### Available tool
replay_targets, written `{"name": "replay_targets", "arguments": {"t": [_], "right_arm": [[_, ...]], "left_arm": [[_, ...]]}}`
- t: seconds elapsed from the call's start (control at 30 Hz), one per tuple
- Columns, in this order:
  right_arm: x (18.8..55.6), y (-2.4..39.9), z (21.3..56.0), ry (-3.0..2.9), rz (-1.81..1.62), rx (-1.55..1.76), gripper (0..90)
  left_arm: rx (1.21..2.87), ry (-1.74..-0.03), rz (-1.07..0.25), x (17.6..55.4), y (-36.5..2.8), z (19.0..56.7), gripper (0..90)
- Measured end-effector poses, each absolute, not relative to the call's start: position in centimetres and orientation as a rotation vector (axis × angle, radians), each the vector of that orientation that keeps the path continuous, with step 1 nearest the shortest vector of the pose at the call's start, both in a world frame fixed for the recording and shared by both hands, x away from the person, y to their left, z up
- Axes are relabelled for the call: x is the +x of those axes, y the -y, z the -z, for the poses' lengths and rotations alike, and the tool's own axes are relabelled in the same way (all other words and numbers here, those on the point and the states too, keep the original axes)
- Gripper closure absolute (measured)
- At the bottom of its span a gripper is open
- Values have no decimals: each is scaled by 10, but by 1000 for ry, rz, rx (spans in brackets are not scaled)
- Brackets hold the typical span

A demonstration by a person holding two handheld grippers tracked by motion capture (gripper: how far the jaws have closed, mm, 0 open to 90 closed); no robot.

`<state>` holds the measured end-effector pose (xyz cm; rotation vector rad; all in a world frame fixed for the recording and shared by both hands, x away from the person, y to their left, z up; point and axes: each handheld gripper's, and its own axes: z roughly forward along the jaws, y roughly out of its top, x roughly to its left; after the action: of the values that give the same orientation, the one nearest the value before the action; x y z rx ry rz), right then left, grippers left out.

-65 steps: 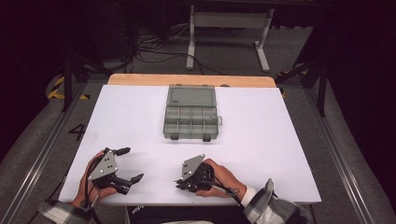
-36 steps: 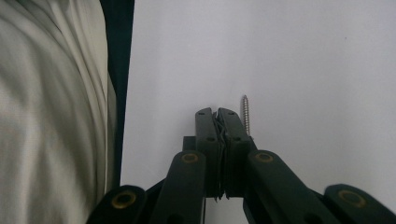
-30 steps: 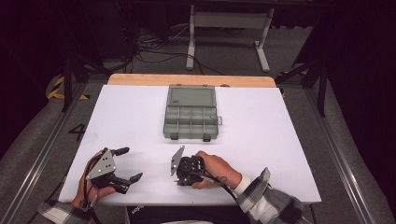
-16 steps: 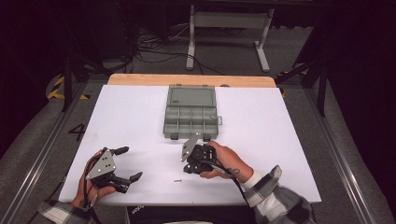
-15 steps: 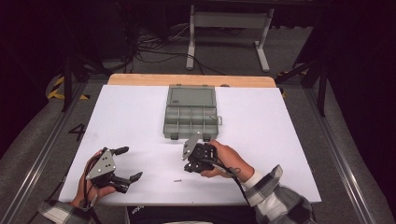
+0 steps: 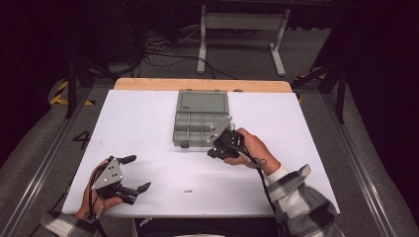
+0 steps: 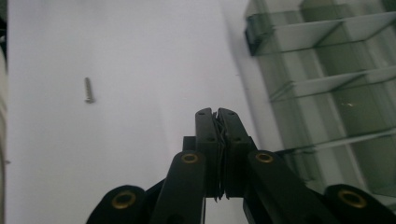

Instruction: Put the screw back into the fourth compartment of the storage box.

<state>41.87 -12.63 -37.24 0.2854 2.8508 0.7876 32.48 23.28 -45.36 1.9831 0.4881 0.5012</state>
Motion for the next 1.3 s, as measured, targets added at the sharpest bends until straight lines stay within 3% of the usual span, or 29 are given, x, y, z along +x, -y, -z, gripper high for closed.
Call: {"name": "replay_targets", "arguments": {"t": [0.3, 0.6, 1.3], "right_arm": [[467, 158, 356, -2724, -793, 452, 886], [505, 161, 366, -2690, -742, 550, 886], [551, 162, 388, -2642, -668, 738, 885]], "left_arm": [[1981, -486, -498, 325, -233, 454, 28], [1978, -485, -496, 325, -234, 454, 28], [1974, -469, -483, 324, -235, 453, 27]]}}
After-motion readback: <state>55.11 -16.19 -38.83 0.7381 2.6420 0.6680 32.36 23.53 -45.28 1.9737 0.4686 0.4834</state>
